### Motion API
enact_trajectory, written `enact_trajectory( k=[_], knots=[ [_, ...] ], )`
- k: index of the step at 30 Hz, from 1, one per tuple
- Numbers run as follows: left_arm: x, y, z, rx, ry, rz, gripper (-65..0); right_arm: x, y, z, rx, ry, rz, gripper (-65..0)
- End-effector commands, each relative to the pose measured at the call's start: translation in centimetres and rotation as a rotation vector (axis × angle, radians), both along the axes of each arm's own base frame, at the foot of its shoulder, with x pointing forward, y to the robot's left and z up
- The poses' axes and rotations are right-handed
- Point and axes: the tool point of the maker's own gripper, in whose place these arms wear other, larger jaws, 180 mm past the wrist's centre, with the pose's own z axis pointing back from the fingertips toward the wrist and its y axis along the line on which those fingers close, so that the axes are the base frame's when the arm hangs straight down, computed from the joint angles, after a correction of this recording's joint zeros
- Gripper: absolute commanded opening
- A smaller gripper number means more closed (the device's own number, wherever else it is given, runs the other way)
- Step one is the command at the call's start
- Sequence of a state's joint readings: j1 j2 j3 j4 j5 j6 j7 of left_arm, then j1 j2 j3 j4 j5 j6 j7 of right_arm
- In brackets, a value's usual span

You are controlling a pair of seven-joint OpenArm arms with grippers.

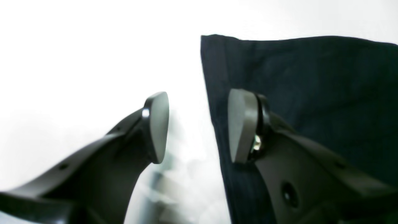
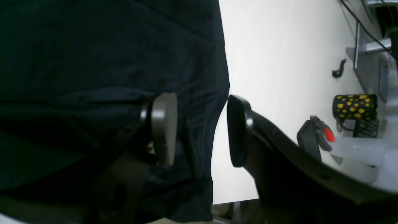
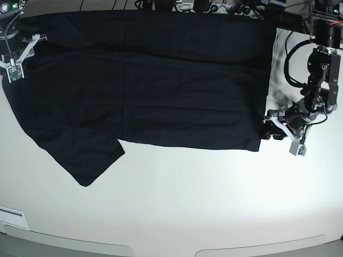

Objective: Fold the T-shirt properly
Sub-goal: 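Move both grippers to the hem edge and grasp it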

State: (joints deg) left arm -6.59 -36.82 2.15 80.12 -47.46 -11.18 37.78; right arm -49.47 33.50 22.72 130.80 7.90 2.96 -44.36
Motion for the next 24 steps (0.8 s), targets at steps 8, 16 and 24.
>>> enact_trajectory(
  k=[8,16,24],
  knots=[
    [0.5,0.0,-0.7,-0.074,-0.002,-0.007,-32.9,0.7,-0.1,1.0,-0.023,-0.039,0.020,-36.1],
    [1.0,-3.0,-4.3,-0.068,0.085,-0.070,-32.9,1.0,0.0,1.2,-0.023,-0.044,0.028,-36.1],
    [-1.7,-7.6,-7.5,-0.037,0.306,-0.223,-49.4,1.5,0.2,1.5,-0.016,-0.067,0.035,-36.1]
  ],
)
